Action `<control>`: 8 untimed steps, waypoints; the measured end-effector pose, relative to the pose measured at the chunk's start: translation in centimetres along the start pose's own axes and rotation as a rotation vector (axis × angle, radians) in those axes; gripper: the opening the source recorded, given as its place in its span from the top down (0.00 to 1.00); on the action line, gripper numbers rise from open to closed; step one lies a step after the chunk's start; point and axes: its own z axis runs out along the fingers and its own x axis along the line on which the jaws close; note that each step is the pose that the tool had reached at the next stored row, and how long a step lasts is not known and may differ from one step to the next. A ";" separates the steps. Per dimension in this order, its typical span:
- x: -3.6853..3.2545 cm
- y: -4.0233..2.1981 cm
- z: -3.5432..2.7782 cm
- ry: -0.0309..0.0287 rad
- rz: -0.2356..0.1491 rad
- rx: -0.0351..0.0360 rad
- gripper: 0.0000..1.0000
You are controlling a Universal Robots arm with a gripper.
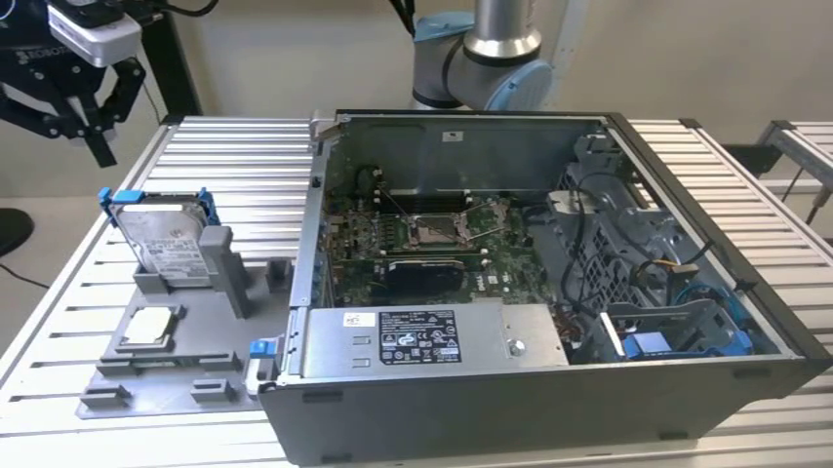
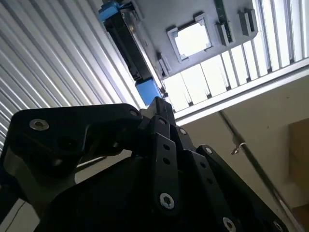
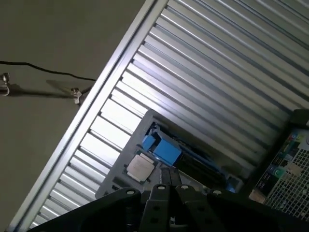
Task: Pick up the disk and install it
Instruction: 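Pick up the disk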
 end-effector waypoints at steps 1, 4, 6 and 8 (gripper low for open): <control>0.00 0.00 0.01 0.0002 -0.018 0.0002 1.00; 0.00 0.00 0.04 0.0012 -0.073 0.0004 1.00; 0.00 0.00 0.06 0.0018 -0.109 0.0005 1.00; 0.00 0.00 0.08 0.0024 -0.145 0.0005 1.00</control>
